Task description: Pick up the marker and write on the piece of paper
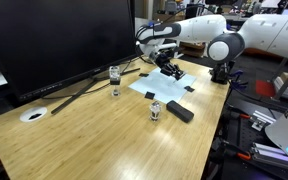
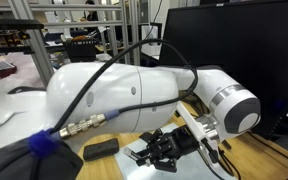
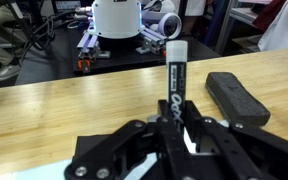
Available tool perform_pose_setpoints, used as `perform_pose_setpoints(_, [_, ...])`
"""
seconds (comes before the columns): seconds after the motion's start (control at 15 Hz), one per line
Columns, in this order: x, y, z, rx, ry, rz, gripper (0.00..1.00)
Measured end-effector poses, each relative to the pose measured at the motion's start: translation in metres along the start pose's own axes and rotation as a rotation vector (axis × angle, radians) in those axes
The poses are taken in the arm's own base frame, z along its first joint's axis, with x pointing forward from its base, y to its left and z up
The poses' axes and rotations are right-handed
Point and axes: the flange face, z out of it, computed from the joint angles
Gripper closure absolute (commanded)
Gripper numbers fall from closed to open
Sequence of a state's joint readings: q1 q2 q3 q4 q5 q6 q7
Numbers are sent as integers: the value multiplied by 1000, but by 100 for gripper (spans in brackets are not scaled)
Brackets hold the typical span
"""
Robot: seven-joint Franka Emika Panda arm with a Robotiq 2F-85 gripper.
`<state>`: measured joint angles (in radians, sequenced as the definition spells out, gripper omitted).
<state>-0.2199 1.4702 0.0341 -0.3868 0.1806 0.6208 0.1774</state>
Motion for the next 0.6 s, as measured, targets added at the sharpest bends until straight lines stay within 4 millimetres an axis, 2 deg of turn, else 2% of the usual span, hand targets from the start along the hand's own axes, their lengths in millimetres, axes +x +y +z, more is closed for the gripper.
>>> perform_pose_setpoints(0.2, [8, 1, 7, 0, -20, -19, 95])
perform_pose_setpoints(0.6, [12, 0, 11, -4, -39, -19, 95])
